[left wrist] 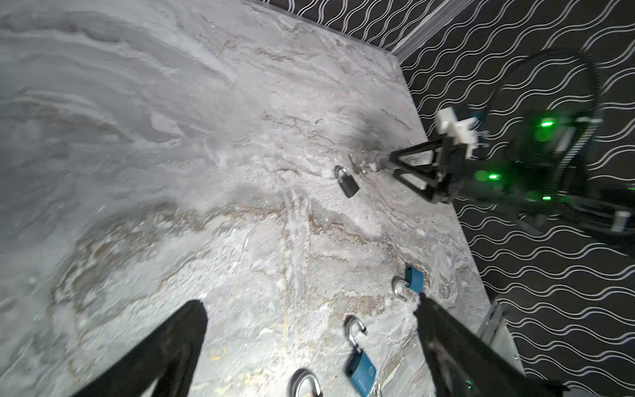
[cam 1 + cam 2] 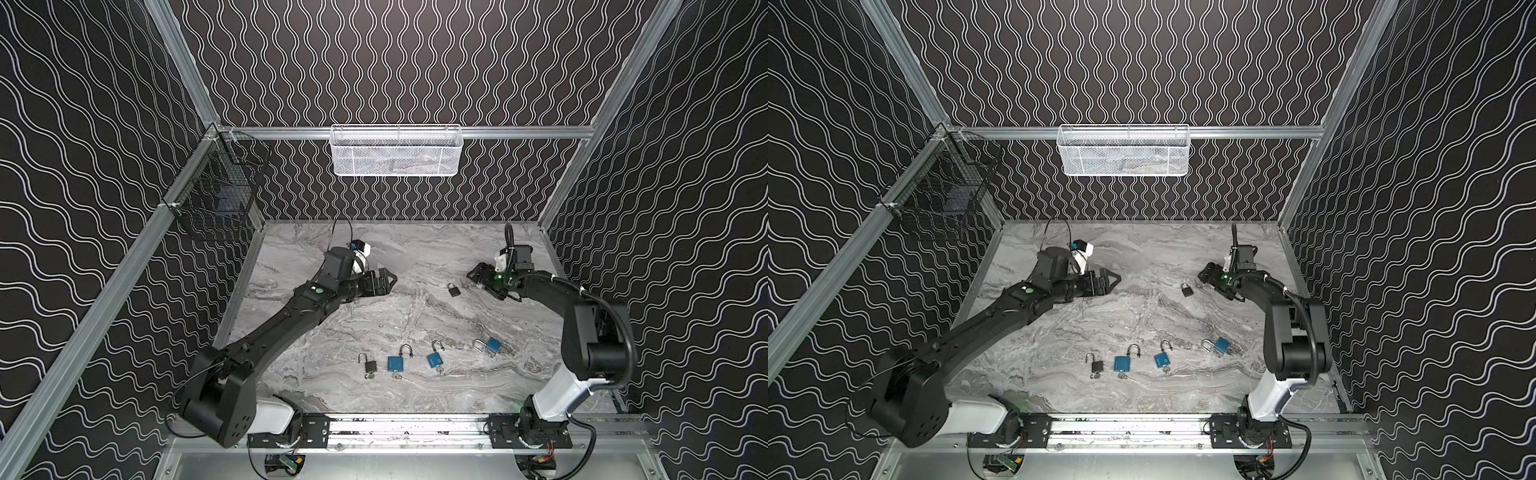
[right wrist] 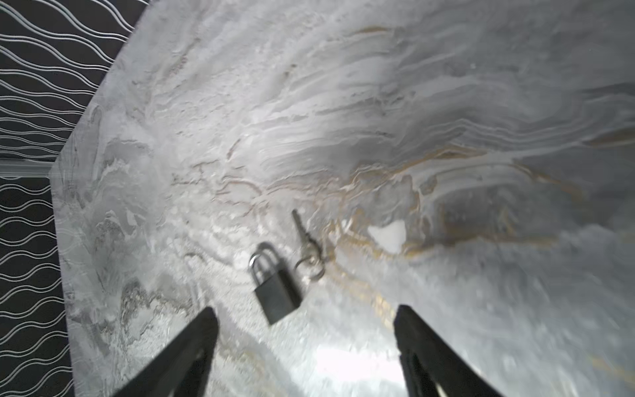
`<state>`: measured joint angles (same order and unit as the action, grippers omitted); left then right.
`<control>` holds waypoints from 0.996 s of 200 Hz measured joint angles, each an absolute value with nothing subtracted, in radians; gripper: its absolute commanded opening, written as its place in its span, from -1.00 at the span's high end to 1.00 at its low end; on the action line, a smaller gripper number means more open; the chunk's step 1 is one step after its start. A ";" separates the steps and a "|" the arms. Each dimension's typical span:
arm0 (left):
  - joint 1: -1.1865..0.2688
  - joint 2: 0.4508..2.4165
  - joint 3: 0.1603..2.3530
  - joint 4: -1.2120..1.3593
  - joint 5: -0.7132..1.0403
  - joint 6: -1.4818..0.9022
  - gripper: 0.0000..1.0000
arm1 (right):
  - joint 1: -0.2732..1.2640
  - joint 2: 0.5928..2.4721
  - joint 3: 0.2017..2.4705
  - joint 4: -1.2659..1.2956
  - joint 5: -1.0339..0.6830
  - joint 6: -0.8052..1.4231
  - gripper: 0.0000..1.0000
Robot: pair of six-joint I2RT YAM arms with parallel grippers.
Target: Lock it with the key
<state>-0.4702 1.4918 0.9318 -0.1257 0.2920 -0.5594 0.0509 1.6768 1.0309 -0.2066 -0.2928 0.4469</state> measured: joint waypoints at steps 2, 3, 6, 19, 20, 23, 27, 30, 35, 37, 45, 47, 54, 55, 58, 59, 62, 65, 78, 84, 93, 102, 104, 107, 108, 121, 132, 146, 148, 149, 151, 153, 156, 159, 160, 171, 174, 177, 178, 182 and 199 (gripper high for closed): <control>-0.470 1.486 0.927 -0.129 0.289 -0.559 -0.97 | 0.056 1.667 1.030 -0.214 -0.286 0.443 -0.95; -0.470 1.481 0.923 -0.132 0.286 -0.559 -0.97 | 0.057 1.664 1.029 -0.217 -0.284 0.443 -0.97; -0.470 1.468 0.913 -0.140 0.281 -0.561 -0.97 | 0.066 1.645 1.027 -0.229 -0.276 0.435 -0.99; -0.470 1.407 0.878 -0.184 0.248 -0.571 -0.97 | 0.105 1.579 1.015 -0.270 -0.231 0.432 -1.00; -0.470 1.404 0.877 -0.187 0.247 -0.571 -0.97 | 0.111 1.570 1.013 -0.277 -0.226 0.430 -1.00; -0.470 1.390 0.872 -0.199 0.238 -0.571 -0.97 | 0.121 1.554 1.011 -0.291 -0.217 0.429 -1.00; -0.470 1.367 0.866 -0.217 0.226 -0.571 -0.97 | 0.139 1.529 1.002 -0.303 -0.205 0.431 -1.00; -0.470 1.354 0.863 -0.229 0.216 -0.570 -0.97 | 0.151 1.512 0.995 -0.308 -0.197 0.430 -1.00; -0.470 1.327 0.858 -0.251 0.199 -0.570 -0.97 | 0.177 1.478 0.981 -0.323 -0.183 0.430 -0.99; -0.470 1.320 0.857 -0.257 0.193 -0.570 -0.97 | 0.186 1.467 0.976 -0.330 -0.178 0.431 -1.00; -0.470 1.279 0.850 -0.294 0.159 -0.570 -0.97 | 0.226 1.425 0.957 -0.357 -0.157 0.440 -1.00; -0.470 1.269 0.848 -0.304 0.152 -0.570 -0.97 | 0.237 1.415 0.953 -0.365 -0.151 0.444 -1.00; -0.469 1.239 0.841 -0.333 0.125 -0.569 -0.97 | 0.275 1.382 0.939 -0.394 -0.129 0.462 -1.00; -0.469 1.236 0.841 -0.336 0.122 -0.569 -0.97 | 0.282 1.376 0.935 -0.398 -0.125 0.465 -1.00; -0.469 1.224 0.837 -0.350 0.110 -0.569 -0.97 | 0.297 1.364 0.930 -0.409 -0.117 0.470 -1.00; -0.469 1.217 0.836 -0.357 0.104 -0.569 -0.97 | 0.305 1.358 0.928 -0.414 -0.113 0.474 -1.00; -0.468 1.206 0.831 -0.371 0.094 -0.569 -0.97 | 0.323 1.346 0.923 -0.422 -0.106 0.483 -1.00; -0.467 1.195 0.828 -0.385 0.084 -0.569 -0.97 | 0.340 1.334 0.917 -0.430 -0.097 0.492 -1.00; -0.461 1.159 0.817 -0.436 0.057 -0.570 -0.97 | 0.439 1.289 0.901 -0.471 -0.041 0.535 -1.00; -0.457 1.147 0.812 -0.459 0.048 -0.570 -0.97 | 0.493 1.276 0.897 -0.486 -0.024 0.556 -1.00; -0.451 1.135 0.808 -0.492 0.035 -0.570 -0.97 | 0.568 1.266 0.897 -0.504 -0.009 0.584 -0.99; -0.449 1.128 0.805 -0.518 0.030 -0.570 -0.97 | 0.649 1.265 0.897 -0.517 0.017 0.619 -1.00; -0.448 1.126 0.805 -0.524 0.030 -0.570 -0.97 | 0.664 1.266 0.897 -0.520 0.023 0.625 -1.00; -0.447 1.124 0.804 -0.531 0.030 -0.571 -0.97 | 0.693 1.271 0.899 -0.526 0.033 0.639 -0.99; -0.447 1.124 0.804 -0.533 0.030 -0.571 -0.97 | 0.700 1.271 0.899 -0.527 0.036 0.642 -0.99; -0.446 1.111 0.795 -0.558 0.019 -0.579 -0.97 | 0.809 1.300 0.913 -0.551 0.083 0.692 -1.00; -0.444 1.100 0.792 -0.590 -0.004 -0.603 -0.97 | 0.896 1.340 0.936 -0.557 0.108 0.725 -1.00; -0.443 1.074 0.782 -0.617 -0.033 -0.629 -0.97 | 1.002 1.422 0.994 -0.577 0.153 0.767 -1.00; -0.442 1.069 0.779 -0.621 -0.036 -0.632 -0.97 | 1.016 1.436 1.006 -0.581 0.158 0.773 -0.99; -0.442 1.068 0.778 -0.622 -0.037 -0.632 -0.97 | 1.026 1.446 1.014 -0.584 0.163 0.777 -0.99; -0.442 1.062 0.776 -0.626 -0.040 -0.633 -0.97 | 1.039 1.460 1.026 -0.585 0.170 0.782 -0.98; -0.442 1.056 0.773 -0.630 -0.043 -0.636 -0.97 | 1.051 1.475 1.037 -0.588 0.175 0.786 -0.97; -0.442 1.048 0.769 -0.635 -0.047 -0.641 -0.97 | 1.068 1.494 1.053 -0.593 0.183 0.795 -0.97; -0.442 1.039 0.765 -0.640 -0.050 -0.649 -0.97 | 1.084 1.514 1.069 -0.596 0.192 0.801 -0.96; -0.442 1.037 0.764 -0.641 -0.051 -0.651 -0.97 | 1.091 1.523 1.077 -0.599 0.195 0.803 -0.96; -0.440 1.000 0.749 -0.656 -0.060 -0.661 -0.97 | 1.142 1.602 1.143 -0.617 0.221 0.826 -0.91; -0.439 0.989 0.744 -0.658 -0.063 -0.665 -0.97 | 1.153 1.621 1.158 -0.618 0.224 0.830 -0.89; -0.439 0.980 0.740 -0.661 -0.066 -0.670 -0.97 | 1.162 1.641 1.171 -0.621 0.229 0.833 -0.88; -0.439 0.975 0.738 -0.662 -0.067 -0.674 -0.97 | 1.167 1.650 1.178 -0.621 0.231 0.835 -0.88; -0.439 0.962 0.731 -0.664 -0.068 -0.681 -0.97 | 1.177 1.672 1.192 -0.625 0.234 0.841 -0.86; -0.437 0.909 0.702 -0.686 -0.083 -0.698 -0.97 | 1.207 1.747 1.225 -0.628 0.245 0.855 -0.73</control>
<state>-0.4366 0.9089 0.7025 -0.6865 -0.0830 -0.6979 1.2068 1.7473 1.2255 -0.6277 0.2447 0.8555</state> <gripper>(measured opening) 0.985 0.901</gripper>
